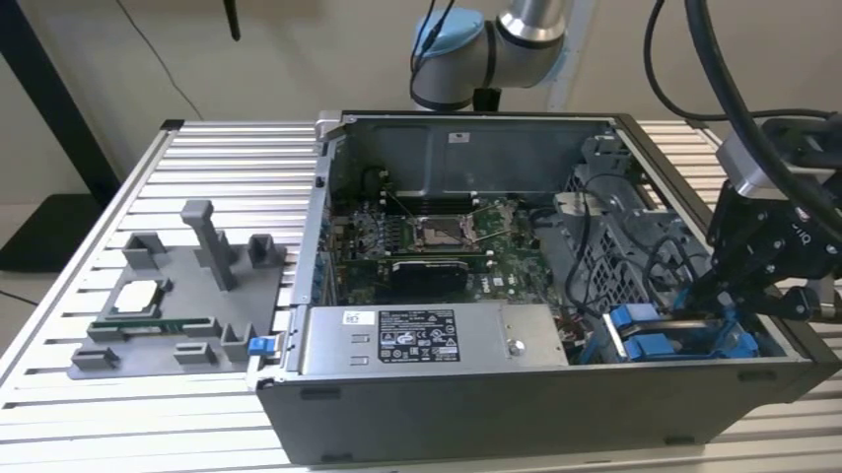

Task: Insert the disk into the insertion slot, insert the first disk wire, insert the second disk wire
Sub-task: 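Insert the first disk wire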

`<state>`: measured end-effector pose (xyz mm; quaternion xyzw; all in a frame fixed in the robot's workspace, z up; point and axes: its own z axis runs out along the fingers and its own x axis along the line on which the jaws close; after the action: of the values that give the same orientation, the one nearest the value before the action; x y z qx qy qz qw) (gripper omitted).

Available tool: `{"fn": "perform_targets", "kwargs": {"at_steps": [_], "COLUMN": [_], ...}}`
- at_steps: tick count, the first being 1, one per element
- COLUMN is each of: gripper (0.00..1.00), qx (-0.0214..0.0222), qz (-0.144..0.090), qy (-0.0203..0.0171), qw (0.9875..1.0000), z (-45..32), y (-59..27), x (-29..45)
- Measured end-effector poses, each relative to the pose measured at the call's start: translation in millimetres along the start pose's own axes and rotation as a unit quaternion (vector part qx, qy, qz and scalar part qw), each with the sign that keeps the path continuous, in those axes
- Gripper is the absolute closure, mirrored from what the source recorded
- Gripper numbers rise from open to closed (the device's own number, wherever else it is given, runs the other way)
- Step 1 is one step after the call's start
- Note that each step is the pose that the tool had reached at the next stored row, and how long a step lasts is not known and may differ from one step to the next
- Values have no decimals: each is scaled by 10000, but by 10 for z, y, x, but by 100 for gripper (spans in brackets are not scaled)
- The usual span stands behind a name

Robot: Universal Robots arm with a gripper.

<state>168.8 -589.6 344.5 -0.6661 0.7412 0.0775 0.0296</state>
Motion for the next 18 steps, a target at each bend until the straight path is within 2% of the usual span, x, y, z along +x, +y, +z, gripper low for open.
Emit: {"fn": "perform_targets", "kwargs": {"at_steps": [10,18], "gripper": [100,100], "qx": [3,27], "qz": [1,-3], "qy": [0,-2], "qw": [10000,10000], "z": [25,41], "y": [-2,-3], "x": [7,10]}}
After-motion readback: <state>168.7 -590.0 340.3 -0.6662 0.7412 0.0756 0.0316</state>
